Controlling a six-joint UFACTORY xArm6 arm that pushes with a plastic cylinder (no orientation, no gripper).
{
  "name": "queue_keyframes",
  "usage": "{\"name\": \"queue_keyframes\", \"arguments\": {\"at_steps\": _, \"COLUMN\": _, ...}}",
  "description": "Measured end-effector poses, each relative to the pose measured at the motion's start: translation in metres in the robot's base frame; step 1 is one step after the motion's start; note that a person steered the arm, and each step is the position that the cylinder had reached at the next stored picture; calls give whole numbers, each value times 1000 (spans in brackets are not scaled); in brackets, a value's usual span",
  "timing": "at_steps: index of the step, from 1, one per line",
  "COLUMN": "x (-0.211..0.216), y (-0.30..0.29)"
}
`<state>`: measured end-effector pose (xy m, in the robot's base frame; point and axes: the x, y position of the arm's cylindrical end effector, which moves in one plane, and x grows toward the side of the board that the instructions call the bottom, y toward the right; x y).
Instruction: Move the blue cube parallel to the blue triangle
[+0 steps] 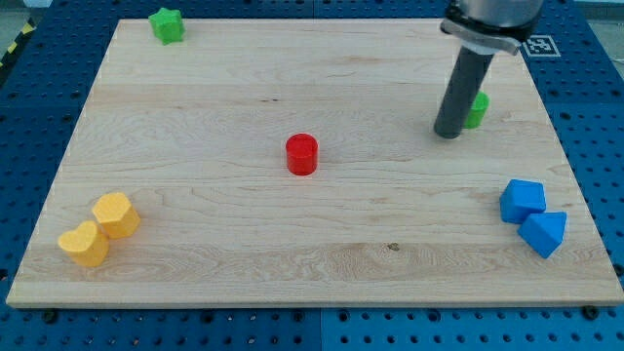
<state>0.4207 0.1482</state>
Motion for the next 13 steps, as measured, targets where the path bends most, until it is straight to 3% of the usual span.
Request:
{"name": "queue_keyframes", "arguments": {"at_steps": 2, "x": -57, "y": -18}}
{"name": "queue_keyframes", "arguments": {"at_steps": 3, "x": -57, "y": 8}}
{"name": "queue_keyframes", "arguments": {"at_steps": 6, "x": -8, "y": 30}}
{"name": "queue_keyframes", "arguments": {"at_steps": 10, "x": -7, "y": 72}}
{"name": "queue_keyframes", "arguments": {"at_steps": 12, "x": 6, "y": 35}}
{"name": "queue_keyframes", "arguments": {"at_steps": 13, "x": 35, "y": 48}}
